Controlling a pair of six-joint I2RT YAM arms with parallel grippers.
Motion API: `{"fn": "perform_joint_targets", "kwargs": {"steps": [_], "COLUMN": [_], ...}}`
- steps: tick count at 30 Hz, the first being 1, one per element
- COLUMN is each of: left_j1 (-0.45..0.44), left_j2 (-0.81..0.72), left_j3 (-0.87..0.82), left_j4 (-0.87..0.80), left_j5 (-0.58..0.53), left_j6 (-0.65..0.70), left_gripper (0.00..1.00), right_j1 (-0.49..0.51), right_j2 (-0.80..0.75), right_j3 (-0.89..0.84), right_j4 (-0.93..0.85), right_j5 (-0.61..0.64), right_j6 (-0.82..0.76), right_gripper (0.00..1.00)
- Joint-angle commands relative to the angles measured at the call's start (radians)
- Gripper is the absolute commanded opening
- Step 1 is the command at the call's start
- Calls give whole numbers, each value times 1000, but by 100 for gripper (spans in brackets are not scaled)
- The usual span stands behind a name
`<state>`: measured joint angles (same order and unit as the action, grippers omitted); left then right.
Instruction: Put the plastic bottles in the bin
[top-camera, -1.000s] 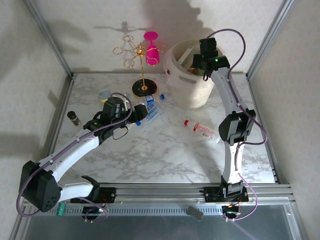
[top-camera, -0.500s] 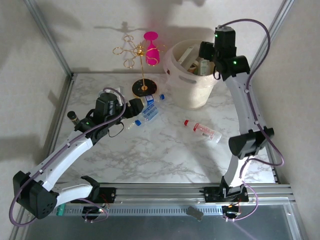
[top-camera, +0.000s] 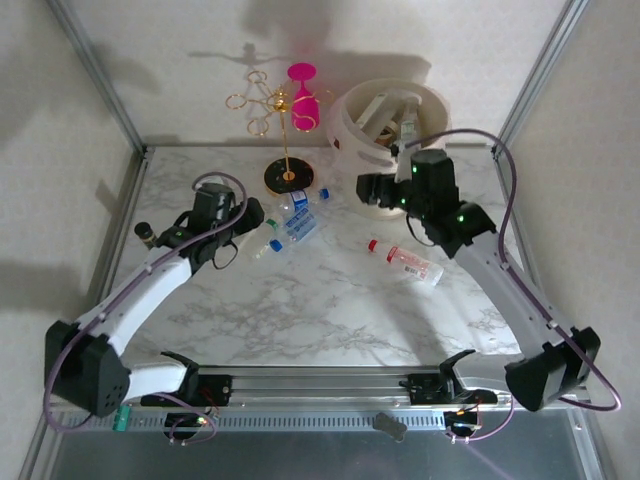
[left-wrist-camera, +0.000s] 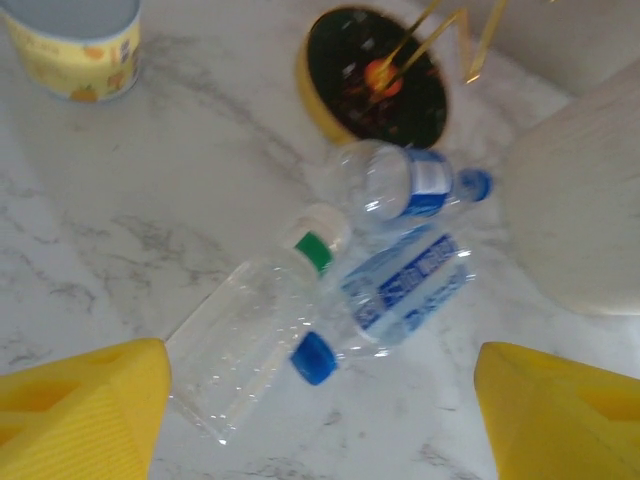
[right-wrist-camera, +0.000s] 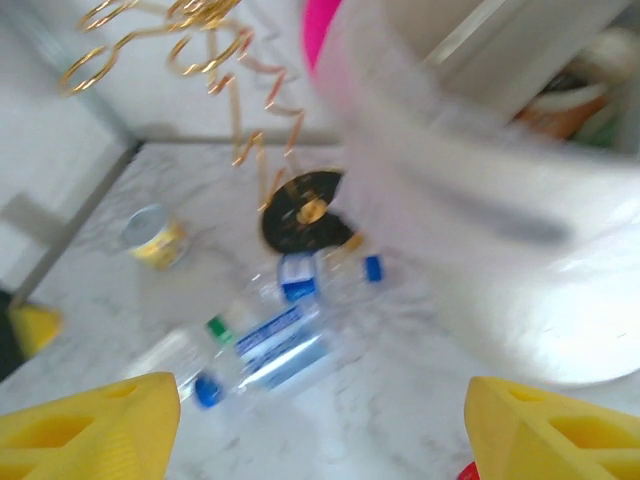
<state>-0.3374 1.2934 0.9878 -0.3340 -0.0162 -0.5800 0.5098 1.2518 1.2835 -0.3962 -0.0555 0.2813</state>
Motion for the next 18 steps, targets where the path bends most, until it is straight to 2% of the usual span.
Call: {"fn": "perform_joint_targets", "kwargs": {"steps": [1, 7, 13, 18], "left_j1": [15, 20, 22, 22], "left_j2": [92, 304, 389, 424], "left_j3": [51, 147, 166, 159], "left_j4": [8, -15, -3, 6], "left_j5": [-27, -85, -100, -57], "left_j6": [0, 68, 137, 185], "left_gripper": [79, 80, 81, 84], "right_j1": [27, 46, 58, 61], "right_j2": [-58, -89, -118, -116], "right_j3": [-71, -169, -231, -258], "right_j4": [112, 102, 105, 103], "right_j5": [-127, -182, -202, -214], "right_j6": [32, 29, 22, 9], "right_gripper": [74, 75, 75, 75]}}
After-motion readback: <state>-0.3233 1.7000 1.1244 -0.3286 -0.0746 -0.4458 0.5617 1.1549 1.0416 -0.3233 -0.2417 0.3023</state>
